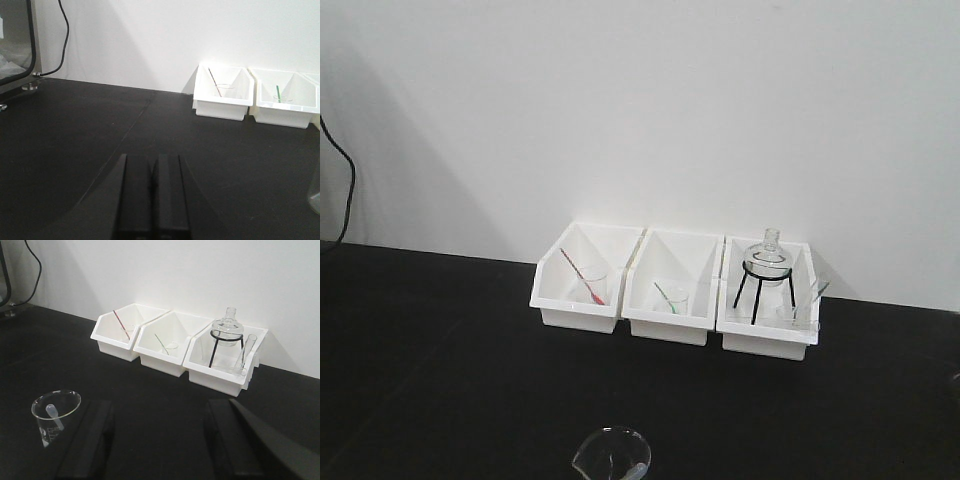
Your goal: Grab transparent chemical and place on left bench
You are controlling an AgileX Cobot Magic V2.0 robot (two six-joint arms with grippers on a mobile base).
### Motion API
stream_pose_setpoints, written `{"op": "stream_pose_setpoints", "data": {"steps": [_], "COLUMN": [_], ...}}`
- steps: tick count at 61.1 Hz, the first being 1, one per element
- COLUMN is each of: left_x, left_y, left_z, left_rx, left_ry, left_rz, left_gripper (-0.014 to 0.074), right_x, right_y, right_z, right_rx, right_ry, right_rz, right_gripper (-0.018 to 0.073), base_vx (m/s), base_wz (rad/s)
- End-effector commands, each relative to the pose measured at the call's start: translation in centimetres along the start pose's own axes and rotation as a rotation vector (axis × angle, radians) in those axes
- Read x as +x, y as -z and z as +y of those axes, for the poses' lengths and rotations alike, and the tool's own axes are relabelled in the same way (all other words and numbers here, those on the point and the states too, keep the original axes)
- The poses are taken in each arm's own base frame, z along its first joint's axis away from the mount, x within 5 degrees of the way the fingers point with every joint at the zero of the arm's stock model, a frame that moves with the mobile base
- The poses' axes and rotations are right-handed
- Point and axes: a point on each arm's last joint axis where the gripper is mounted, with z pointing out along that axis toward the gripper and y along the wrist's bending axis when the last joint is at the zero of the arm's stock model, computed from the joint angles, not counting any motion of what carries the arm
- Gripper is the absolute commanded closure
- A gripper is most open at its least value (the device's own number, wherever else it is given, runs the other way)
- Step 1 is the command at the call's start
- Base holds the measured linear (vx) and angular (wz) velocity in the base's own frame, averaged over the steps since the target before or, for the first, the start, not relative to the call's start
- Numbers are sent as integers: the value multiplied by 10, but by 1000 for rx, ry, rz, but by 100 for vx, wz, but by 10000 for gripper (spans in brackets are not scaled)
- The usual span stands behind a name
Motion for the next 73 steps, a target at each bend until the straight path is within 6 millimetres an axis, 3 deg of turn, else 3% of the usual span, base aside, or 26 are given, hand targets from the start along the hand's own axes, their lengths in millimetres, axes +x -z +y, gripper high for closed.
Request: {"op": "stream_pose_setpoints", "data": {"steps": [1,16,23,29,38,43,55,63,73], "left_x": [-3,-3,-3,-3,-3,-3,-3,-3,-3], "left_y": [1,1,1,1,1,1,1,1,1], "left_z": [0,0,0,0,0,0,0,0,0], "left_rx": [-2,-2,-2,-2,-2,-2,-2,-2,-2], "left_ry": [9,9,9,9,9,9,9,9,9], "left_rz": [-81,-81,-81,-81,-81,-81,-81,-81,-81], "left_gripper": [600,600,600,600,600,600,600,600,600], "right_x": [-14,-14,-15,-11,15,40,106,117,118], "right_y": [2,4,16,28,40,40,30,26,26], "right_z": [3,0,-13,-22,-23,-22,-21,-18,-17], "right_rx": [-34,-4,122,269,407,448,436,368,362], "right_ry": [17,23,-19,69,143,78,-14,-48,-51], "right_rz": [-72,-70,-100,-115,-165,-227,-245,-98,-95], "right_gripper": [102,115,193,299,489,574,569,566,566], "base_vx": [0,0,0,0,0,0,0,0,0], "base_wz": [0,0,0,0,0,0,0,1,0]}}
